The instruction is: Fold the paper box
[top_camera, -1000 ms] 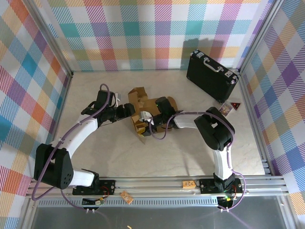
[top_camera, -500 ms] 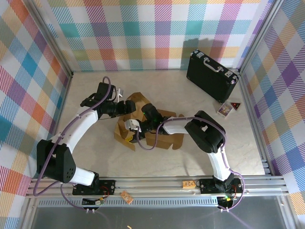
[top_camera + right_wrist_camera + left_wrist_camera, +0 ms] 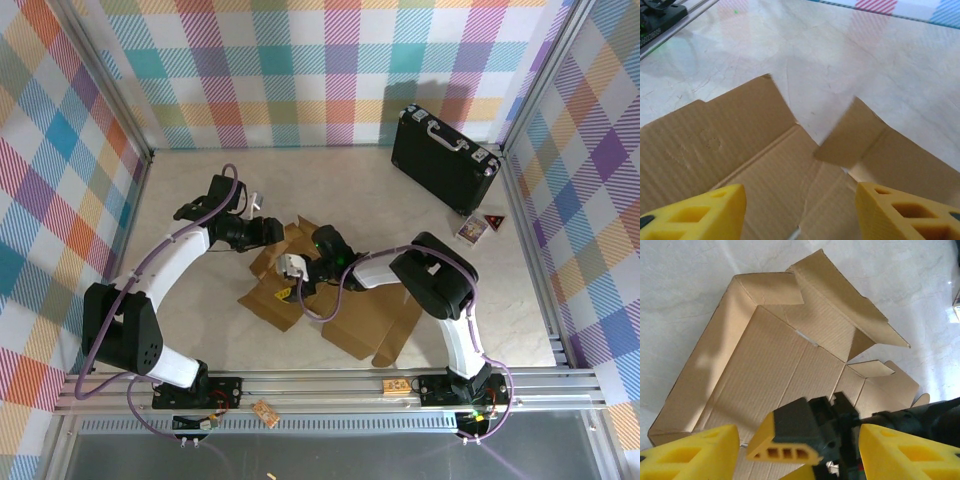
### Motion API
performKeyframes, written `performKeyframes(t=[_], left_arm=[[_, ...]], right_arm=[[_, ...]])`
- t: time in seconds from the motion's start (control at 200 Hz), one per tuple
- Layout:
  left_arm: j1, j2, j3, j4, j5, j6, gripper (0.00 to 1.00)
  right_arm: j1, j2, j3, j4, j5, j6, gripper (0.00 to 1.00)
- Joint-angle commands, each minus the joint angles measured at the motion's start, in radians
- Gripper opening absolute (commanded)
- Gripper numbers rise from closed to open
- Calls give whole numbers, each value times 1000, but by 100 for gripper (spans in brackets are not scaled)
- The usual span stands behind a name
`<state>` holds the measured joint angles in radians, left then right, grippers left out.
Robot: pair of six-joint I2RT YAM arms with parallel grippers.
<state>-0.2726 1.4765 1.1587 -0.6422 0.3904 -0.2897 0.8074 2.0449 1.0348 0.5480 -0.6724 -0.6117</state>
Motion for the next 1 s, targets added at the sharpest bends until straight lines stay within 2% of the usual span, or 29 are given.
performKeyframes(t=[0.0,0.095,0.175,0.27,0.395,0.465,0.55,0.68,0.78,0.855,0.995], left_arm=[[-2,-31,29,-57,-73,15,65],[-2,-43,26,-57,-150,10,67],[-2,-30,24,-65,-212,8,69],[0,-24,-5,-56,-229,-10,69],[0,-72,-60,-1,-221,-32,71],[1,-93,-74,7,-231,-37,72],[1,-106,-81,8,-241,-40,72],[5,-115,-98,11,-244,-46,72],[6,-120,-106,19,-234,-51,72],[7,-122,-108,19,-234,-52,71],[9,-127,-105,16,-230,-55,71]], right_arm=[[-33,-96,-26,75,-28,42,61],[-67,-172,-39,60,-23,118,61],[-104,-247,-28,-33,48,206,61],[-151,-303,66,-304,190,285,62],[-173,-262,268,-754,390,282,63],[-174,-221,345,-882,459,281,68],[-174,-162,448,-1024,488,261,68],[-174,-83,557,-1152,490,252,69],[-174,-2,663,-1255,510,251,63],[-172,39,698,-1271,548,246,61],[-172,93,741,-1294,569,225,50]])
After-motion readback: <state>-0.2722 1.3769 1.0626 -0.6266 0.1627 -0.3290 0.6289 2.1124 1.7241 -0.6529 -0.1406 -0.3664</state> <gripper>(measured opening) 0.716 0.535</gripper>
